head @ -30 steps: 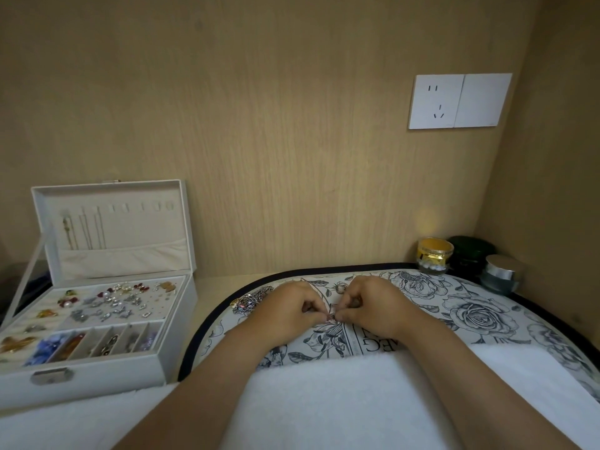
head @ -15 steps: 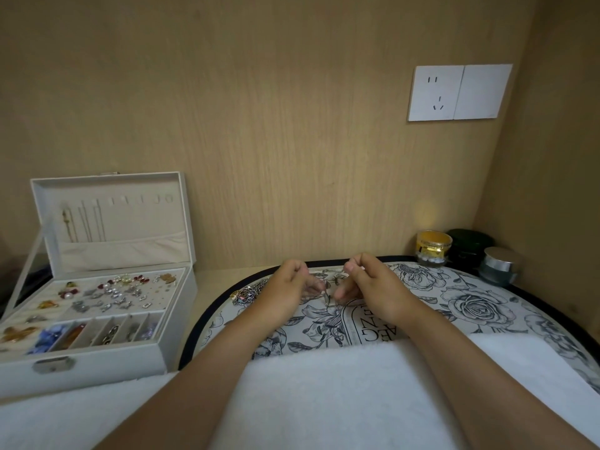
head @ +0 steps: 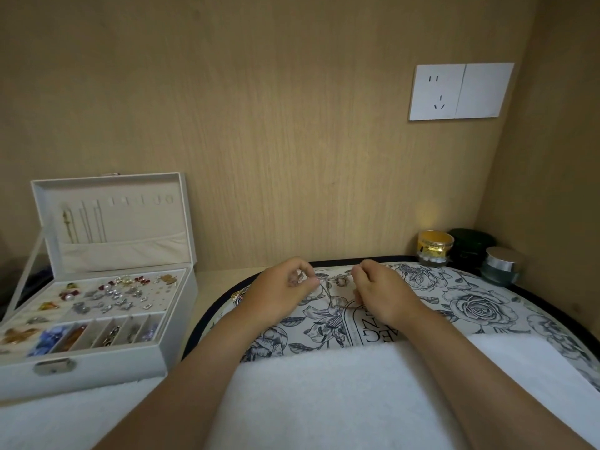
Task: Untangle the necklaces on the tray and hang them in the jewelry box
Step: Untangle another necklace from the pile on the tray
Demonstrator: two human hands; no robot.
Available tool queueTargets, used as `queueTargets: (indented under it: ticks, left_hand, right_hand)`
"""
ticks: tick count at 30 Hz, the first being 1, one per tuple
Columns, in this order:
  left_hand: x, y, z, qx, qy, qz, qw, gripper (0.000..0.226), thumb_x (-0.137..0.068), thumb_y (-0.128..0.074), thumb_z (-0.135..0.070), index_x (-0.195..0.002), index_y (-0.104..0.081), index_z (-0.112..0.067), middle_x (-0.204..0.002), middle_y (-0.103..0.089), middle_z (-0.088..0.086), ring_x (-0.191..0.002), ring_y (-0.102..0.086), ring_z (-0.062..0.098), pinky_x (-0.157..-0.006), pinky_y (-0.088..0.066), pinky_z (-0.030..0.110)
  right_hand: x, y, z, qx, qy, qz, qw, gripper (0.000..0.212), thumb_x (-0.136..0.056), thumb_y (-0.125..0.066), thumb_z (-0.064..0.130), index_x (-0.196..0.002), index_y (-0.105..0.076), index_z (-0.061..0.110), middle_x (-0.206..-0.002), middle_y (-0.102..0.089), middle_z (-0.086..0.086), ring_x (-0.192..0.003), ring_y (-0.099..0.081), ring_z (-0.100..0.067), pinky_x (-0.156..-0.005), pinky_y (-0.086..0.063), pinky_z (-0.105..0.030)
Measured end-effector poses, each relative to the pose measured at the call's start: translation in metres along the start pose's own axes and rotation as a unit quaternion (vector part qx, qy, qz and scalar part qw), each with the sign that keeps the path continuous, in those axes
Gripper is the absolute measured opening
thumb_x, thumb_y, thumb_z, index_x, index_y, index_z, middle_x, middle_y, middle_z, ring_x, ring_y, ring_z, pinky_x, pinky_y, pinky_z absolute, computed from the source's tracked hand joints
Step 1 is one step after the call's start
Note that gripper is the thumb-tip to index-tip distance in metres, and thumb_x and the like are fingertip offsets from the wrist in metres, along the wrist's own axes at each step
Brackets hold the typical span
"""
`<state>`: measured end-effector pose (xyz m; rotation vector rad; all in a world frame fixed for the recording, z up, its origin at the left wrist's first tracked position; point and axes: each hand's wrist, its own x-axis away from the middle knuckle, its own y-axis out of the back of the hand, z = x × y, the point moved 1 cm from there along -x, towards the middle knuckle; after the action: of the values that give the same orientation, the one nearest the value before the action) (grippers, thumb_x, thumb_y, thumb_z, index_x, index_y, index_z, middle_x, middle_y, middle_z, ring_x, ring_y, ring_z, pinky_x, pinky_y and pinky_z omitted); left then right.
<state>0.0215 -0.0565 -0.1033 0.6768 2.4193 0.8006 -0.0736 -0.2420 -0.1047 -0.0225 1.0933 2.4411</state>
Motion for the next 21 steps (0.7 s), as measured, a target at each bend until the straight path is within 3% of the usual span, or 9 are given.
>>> queueTargets:
  ticks: [3, 5, 7, 9, 11, 14, 18, 20, 21]
  left_hand:
    - [-0.002, -0.004, 0.005, -0.008, -0.012, 0.005, 1.000, 0.009, -0.091, -0.065, -0.039, -0.084, -0.069, -0.037, -0.064, -0.059, -0.020, -0.064, -0.053, -0.001, -0.068, -0.045, 0.026]
    - [-0.002, -0.007, 0.006, 0.001, -0.020, 0.006, 1.000, 0.011, -0.091, -0.065, -0.036, -0.081, -0.068, -0.035, -0.078, -0.066, -0.016, -0.075, -0.059, 0.000, -0.076, -0.048, 0.029]
    - [-0.002, -0.009, 0.004, 0.005, -0.039, -0.001, 0.999, 0.014, -0.093, -0.063, -0.029, -0.080, -0.066, -0.032, -0.091, -0.064, -0.012, -0.080, -0.055, -0.006, -0.073, -0.042, 0.021]
    - [-0.001, -0.010, 0.000, 0.002, -0.047, -0.012, 0.999, 0.015, -0.095, -0.060, -0.028, -0.081, -0.063, -0.030, -0.096, -0.058, -0.013, -0.076, -0.051, -0.009, -0.069, -0.036, 0.014]
    - [-0.002, -0.011, -0.002, 0.000, -0.051, -0.017, 0.999, 0.014, -0.096, -0.058, -0.030, -0.083, -0.062, -0.030, -0.095, -0.057, -0.013, -0.070, -0.049, -0.006, -0.068, -0.036, 0.018]
    - [-0.002, -0.012, -0.003, 0.028, -0.051, -0.020, 0.998, 0.012, -0.099, -0.055, -0.029, -0.089, -0.062, -0.029, -0.081, -0.063, -0.005, -0.058, -0.046, 0.002, -0.060, -0.039, 0.025]
    - [-0.002, -0.009, -0.003, 0.045, -0.053, -0.034, 0.997, 0.013, -0.099, -0.056, -0.029, -0.087, -0.060, -0.033, -0.076, -0.064, 0.000, -0.063, -0.055, 0.010, -0.067, -0.050, 0.039]
    - [-0.002, -0.006, -0.001, -0.021, -0.058, -0.046, 0.997, 0.011, -0.098, -0.054, -0.035, -0.089, -0.058, -0.033, -0.073, -0.061, 0.000, -0.061, -0.053, 0.010, -0.064, -0.048, 0.037]
    - [-0.002, -0.003, -0.001, -0.059, -0.063, -0.051, 0.995, 0.010, -0.098, -0.053, -0.038, -0.090, -0.057, -0.034, -0.071, -0.060, -0.002, -0.062, -0.054, 0.010, -0.063, -0.047, 0.035]
  right_hand:
    - [0.000, 0.001, -0.001, 0.075, -0.003, -0.006, 0.997, 0.036, -0.100, -0.038, 0.035, -0.076, -0.058, 0.017, -0.074, -0.065, 0.000, -0.075, -0.062, -0.021, -0.072, -0.051, -0.036]
    - [0.000, 0.002, -0.002, 0.114, 0.003, -0.006, 0.993, 0.036, -0.099, -0.046, 0.038, -0.074, -0.062, 0.018, -0.072, -0.064, 0.001, -0.076, -0.060, -0.020, -0.070, -0.048, -0.034]
    - [-0.002, 0.001, -0.003, 0.167, 0.036, -0.018, 0.985, 0.028, -0.095, -0.057, 0.042, -0.079, -0.070, 0.023, -0.085, -0.066, 0.005, -0.091, -0.056, -0.018, -0.081, -0.047, -0.033]
    - [-0.002, -0.004, -0.001, 0.186, 0.082, -0.028, 0.979, 0.013, -0.091, -0.063, 0.038, -0.097, -0.073, 0.031, -0.106, -0.063, 0.008, -0.108, -0.048, -0.016, -0.095, -0.040, -0.034]
    - [-0.001, -0.010, 0.003, 0.105, 0.098, 0.004, 0.990, 0.022, -0.091, -0.063, 0.029, -0.111, -0.071, 0.032, -0.112, -0.065, 0.008, -0.109, -0.051, -0.011, -0.096, -0.039, -0.029]
    - [0.003, -0.020, 0.014, -0.076, 0.057, 0.093, 0.991, 0.013, -0.092, -0.066, 0.030, -0.102, -0.074, 0.027, -0.083, -0.075, 0.004, -0.077, -0.066, 0.000, -0.079, -0.050, -0.026]
    - [0.000, -0.029, 0.019, -0.171, 0.069, 0.093, 0.979, 0.020, -0.095, -0.067, 0.021, -0.087, -0.070, 0.002, -0.073, -0.072, -0.008, -0.066, -0.063, -0.010, -0.072, -0.054, -0.039]
    - [-0.002, -0.026, 0.020, -0.237, 0.058, 0.091, 0.966, 0.022, -0.098, -0.062, 0.014, -0.089, -0.068, -0.004, -0.069, -0.069, -0.007, -0.063, -0.065, -0.015, -0.065, -0.053, -0.037]
    - [-0.002, -0.024, 0.021, -0.246, 0.057, 0.090, 0.963, 0.020, -0.098, -0.062, 0.015, -0.089, -0.071, 0.000, -0.068, -0.067, -0.006, -0.060, -0.063, -0.015, -0.063, -0.052, -0.033]
